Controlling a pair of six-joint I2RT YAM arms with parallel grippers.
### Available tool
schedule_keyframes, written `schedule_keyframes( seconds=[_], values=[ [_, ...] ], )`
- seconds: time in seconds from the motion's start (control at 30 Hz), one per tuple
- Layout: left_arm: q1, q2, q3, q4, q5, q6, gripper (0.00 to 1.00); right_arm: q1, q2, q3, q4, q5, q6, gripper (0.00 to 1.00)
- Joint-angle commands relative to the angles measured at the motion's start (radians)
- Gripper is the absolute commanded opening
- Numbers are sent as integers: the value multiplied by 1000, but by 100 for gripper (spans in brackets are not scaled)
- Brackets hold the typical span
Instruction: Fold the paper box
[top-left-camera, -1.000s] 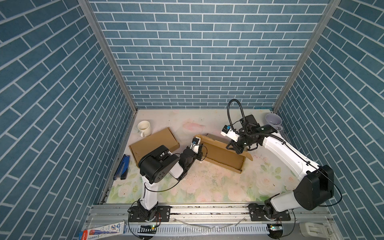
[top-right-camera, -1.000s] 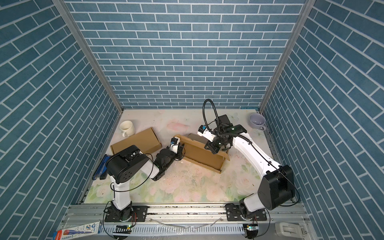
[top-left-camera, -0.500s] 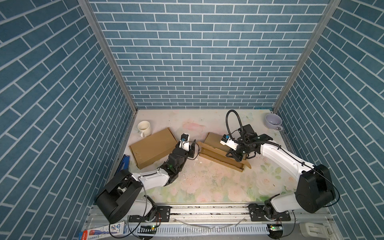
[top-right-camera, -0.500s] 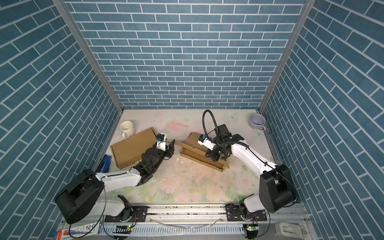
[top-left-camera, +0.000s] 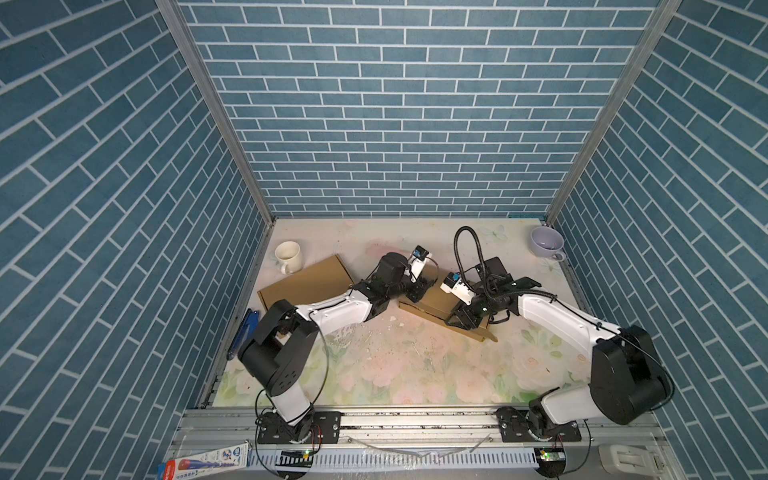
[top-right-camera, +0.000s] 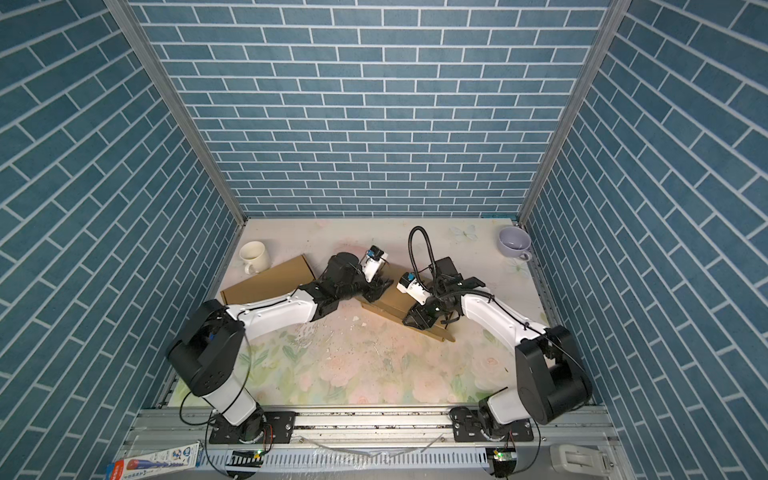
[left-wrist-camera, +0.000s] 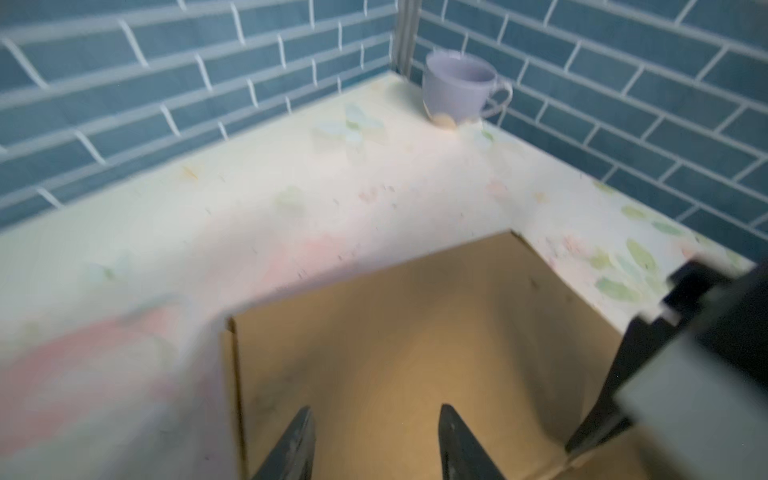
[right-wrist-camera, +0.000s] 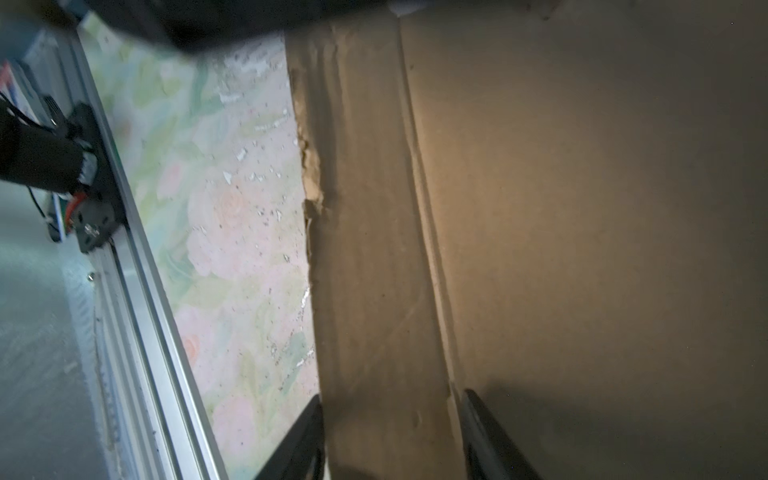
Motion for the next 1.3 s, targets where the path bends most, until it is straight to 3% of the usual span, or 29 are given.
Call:
schedule_keyframes(
  seconds=[0.0, 0.2, 0.33, 0.43, 0.57, 0.7, 0.8, 0.97, 1.1, 1.27],
  values=[
    [0, 79, 25, -111, 121, -23, 48, -50, -55, -42, 81, -101, 179, 55],
    [1, 111, -10, -83, 79, -33, 48, -92, -11, -104, 161, -62, 402, 55],
    [2, 87, -27, -66, 67, -23, 49, -97, 48, -126, 179, 129, 520, 53],
    [8, 61, -32, -52, 38, -32, 49, -106, 65, -119, 166, 197, 550, 53],
    [50, -5, -14, -75, 5, -89, 51, -168, -32, -118, 142, 230, 612, 55],
    [115, -48, 45, -184, -46, -160, 54, -305, -124, -109, 52, 260, 655, 59],
    [159, -9, 121, -272, -44, -169, 60, -405, -164, -140, 34, 232, 656, 65],
    [165, 106, 226, -377, -13, -143, 72, -543, -117, -225, 139, 9, 733, 74],
    [188, 203, 287, -394, 86, -193, 76, -550, -27, -269, 278, -108, 796, 82],
    [204, 284, 320, -366, 174, -250, 75, -550, 16, -301, 339, -107, 827, 89]
  ],
)
